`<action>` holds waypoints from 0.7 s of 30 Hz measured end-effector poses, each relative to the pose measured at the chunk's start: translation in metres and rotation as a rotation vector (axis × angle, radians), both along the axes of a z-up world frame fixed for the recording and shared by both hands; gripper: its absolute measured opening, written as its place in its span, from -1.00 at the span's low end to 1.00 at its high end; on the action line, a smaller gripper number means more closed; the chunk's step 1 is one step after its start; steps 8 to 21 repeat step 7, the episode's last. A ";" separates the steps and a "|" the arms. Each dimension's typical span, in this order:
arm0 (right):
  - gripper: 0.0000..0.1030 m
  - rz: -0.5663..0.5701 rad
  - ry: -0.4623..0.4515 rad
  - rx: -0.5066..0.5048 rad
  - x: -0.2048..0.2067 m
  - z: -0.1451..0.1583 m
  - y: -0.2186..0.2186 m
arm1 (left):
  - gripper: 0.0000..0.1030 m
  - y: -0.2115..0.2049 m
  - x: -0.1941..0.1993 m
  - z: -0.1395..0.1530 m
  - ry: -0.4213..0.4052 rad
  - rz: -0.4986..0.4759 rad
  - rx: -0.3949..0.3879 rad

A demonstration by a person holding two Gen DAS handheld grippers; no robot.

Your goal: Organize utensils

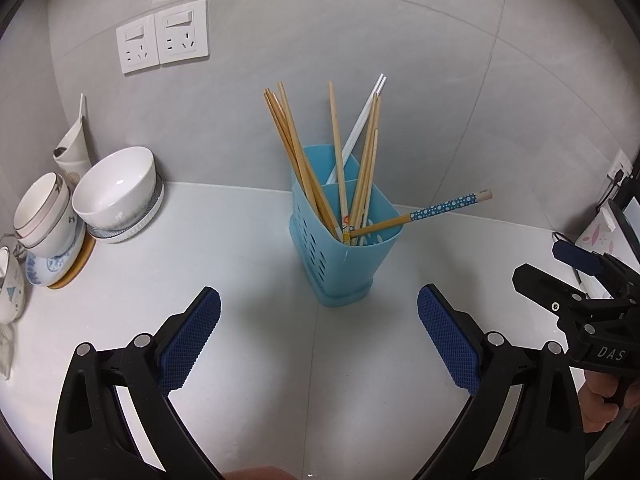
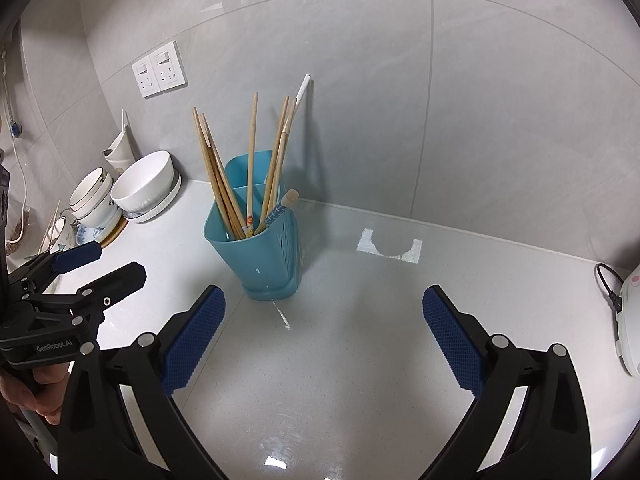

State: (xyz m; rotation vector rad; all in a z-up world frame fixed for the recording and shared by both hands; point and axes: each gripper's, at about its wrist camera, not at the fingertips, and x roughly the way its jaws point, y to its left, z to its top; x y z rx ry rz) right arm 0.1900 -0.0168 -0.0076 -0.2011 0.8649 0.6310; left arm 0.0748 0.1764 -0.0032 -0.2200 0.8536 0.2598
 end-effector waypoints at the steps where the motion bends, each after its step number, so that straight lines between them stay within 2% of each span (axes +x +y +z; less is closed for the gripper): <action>1: 0.85 0.000 -0.002 -0.001 0.000 0.000 0.000 | 0.88 0.000 0.001 0.000 0.003 -0.003 -0.003; 21: 0.85 0.000 -0.001 0.000 0.000 0.000 0.000 | 0.88 0.000 0.000 0.000 0.003 -0.012 -0.008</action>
